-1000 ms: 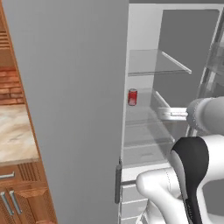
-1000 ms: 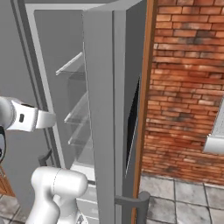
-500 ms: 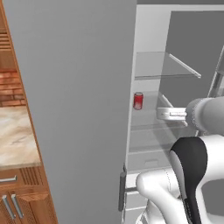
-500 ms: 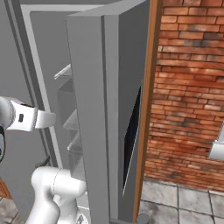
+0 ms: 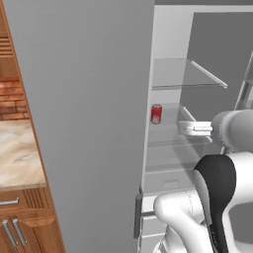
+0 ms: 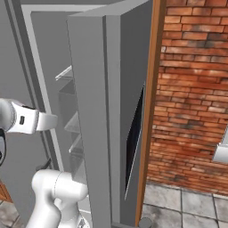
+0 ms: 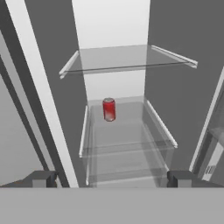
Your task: Open the fridge, grab two sodas, and place both sodas inside the bowl with ice on the dining counter.
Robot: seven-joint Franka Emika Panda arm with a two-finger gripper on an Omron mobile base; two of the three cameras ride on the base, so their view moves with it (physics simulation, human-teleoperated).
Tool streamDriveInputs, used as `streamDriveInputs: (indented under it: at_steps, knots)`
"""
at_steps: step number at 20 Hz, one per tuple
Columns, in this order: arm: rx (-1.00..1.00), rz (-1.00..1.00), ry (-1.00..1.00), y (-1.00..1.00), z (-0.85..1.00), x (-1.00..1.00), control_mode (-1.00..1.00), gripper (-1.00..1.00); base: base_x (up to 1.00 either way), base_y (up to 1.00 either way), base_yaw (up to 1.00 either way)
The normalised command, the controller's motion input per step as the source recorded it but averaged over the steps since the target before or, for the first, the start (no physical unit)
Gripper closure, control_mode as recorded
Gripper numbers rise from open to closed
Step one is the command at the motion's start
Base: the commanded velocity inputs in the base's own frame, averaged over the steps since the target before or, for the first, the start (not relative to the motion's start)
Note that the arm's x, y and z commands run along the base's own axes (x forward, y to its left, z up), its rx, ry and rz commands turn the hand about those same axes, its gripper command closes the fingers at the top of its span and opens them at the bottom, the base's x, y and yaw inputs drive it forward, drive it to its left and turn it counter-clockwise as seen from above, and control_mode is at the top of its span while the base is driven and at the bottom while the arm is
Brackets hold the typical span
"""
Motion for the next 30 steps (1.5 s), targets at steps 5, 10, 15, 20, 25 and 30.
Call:
streamDriveInputs:
  at_steps: [5,10,15,20,25,30]
  knots:
    - [0.0,0.13,-0.15,-0.47,-0.36,0.0,-1.0,-1.0,0.0,0.0,0.0]
    - [-0.01,0.12,-0.11,-0.19,-0.56,0.05,-1.0,-1.0,0.0,0.0,0.0]
    - [-0.03,0.03,-0.06,0.02,-0.57,0.5,-1.0,-1.0,0.0,0.0,0.0]
    - [-0.01,0.0,-0.01,0.01,-0.32,0.52,-1.0,-1.0,0.0,0.0,0.0]
    - [-0.01,0.0,-0.07,0.0,-0.29,0.42,-1.0,-1.0,0.0,0.0,0.0]
    - [-0.04,0.0,-0.1,0.0,-0.27,0.48,-1.0,-1.0,0.0,0.0,0.0]
